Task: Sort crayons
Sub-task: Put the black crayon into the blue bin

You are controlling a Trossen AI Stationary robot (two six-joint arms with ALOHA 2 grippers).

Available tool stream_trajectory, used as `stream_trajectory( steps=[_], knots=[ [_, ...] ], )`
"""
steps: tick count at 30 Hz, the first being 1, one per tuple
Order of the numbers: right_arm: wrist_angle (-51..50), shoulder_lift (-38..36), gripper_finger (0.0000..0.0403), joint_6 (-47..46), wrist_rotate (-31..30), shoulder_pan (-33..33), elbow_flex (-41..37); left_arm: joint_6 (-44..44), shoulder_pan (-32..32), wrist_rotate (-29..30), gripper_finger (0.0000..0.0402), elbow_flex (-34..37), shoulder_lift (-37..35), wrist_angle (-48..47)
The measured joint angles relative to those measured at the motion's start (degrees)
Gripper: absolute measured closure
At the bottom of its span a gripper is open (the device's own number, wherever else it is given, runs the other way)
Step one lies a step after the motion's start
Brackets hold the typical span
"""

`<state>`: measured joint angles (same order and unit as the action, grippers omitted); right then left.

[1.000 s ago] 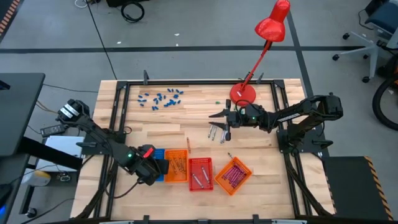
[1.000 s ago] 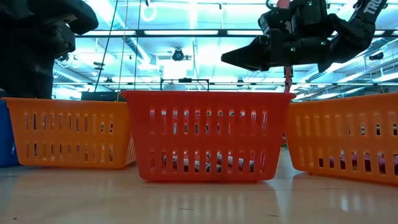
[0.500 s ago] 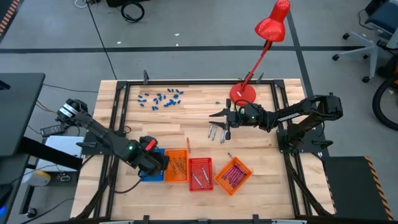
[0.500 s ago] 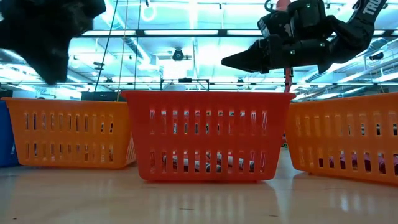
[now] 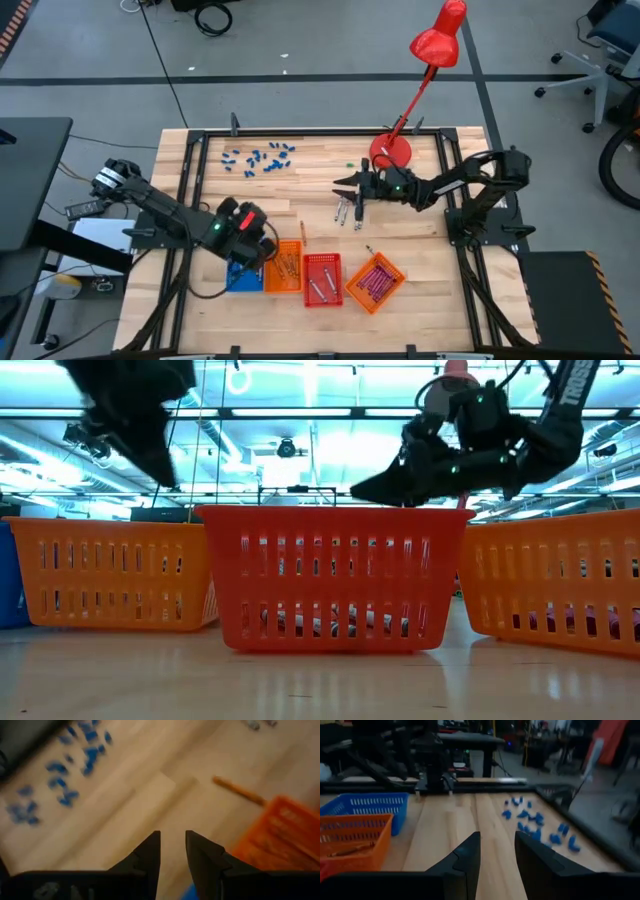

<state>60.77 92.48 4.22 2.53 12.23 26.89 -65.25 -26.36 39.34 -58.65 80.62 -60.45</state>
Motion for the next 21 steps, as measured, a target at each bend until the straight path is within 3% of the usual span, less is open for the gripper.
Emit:
stream_trajectory(
  steps=[7, 14, 21],
  knots=[
    [3.5, 6.2, 0.0278, -6.8, 0.0, -0.2, 0.0, 15.5, 9.0, -0.2, 0.0299, 0.0, 0.0, 6.6],
    [-13.2, 0.0, 0.0279, -4.1, -0.9, 1.4, 1.8, 29.7, 13.5, -3.0, 0.0299, 0.0, 0.0, 11.8],
    [-13.2, -0.5, 0.0279, -5.0, -1.4, 1.3, 2.0, 34.2, 20.1, -4.1, 0.0299, 0.0, 0.4, 23.8]
  ],
)
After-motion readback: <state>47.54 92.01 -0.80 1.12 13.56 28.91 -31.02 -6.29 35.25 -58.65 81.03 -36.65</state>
